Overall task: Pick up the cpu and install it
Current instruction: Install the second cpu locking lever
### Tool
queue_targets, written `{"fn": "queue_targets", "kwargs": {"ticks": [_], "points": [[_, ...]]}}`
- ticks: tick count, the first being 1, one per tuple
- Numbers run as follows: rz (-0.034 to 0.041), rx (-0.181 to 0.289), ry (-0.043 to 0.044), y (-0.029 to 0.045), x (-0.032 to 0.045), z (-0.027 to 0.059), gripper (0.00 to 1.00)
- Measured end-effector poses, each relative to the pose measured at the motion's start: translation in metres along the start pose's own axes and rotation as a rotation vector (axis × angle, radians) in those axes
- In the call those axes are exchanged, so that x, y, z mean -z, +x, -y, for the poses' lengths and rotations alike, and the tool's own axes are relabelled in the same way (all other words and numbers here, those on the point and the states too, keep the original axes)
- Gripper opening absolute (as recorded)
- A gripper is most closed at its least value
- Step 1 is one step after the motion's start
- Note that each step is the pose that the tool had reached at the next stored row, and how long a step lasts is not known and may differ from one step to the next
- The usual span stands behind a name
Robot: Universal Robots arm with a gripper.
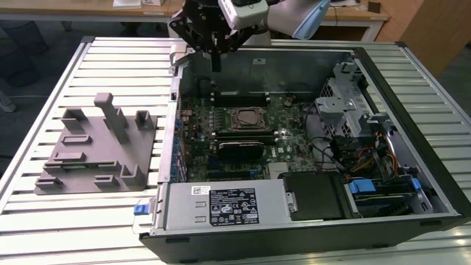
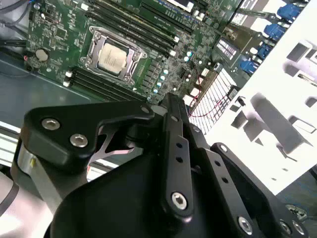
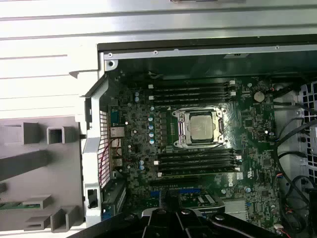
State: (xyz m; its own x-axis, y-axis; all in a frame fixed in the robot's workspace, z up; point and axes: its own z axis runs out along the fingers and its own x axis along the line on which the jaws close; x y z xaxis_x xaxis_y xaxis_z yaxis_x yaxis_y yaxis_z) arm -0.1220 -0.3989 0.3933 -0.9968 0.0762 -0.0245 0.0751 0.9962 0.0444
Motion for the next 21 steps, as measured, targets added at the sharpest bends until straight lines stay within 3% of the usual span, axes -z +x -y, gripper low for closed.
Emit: {"fn": "queue_targets", "kwargs": {"ticks": [21], "points": [[0.0,0.0,0.0,0.0001,-0.0035,0.0001,0.11]]}}
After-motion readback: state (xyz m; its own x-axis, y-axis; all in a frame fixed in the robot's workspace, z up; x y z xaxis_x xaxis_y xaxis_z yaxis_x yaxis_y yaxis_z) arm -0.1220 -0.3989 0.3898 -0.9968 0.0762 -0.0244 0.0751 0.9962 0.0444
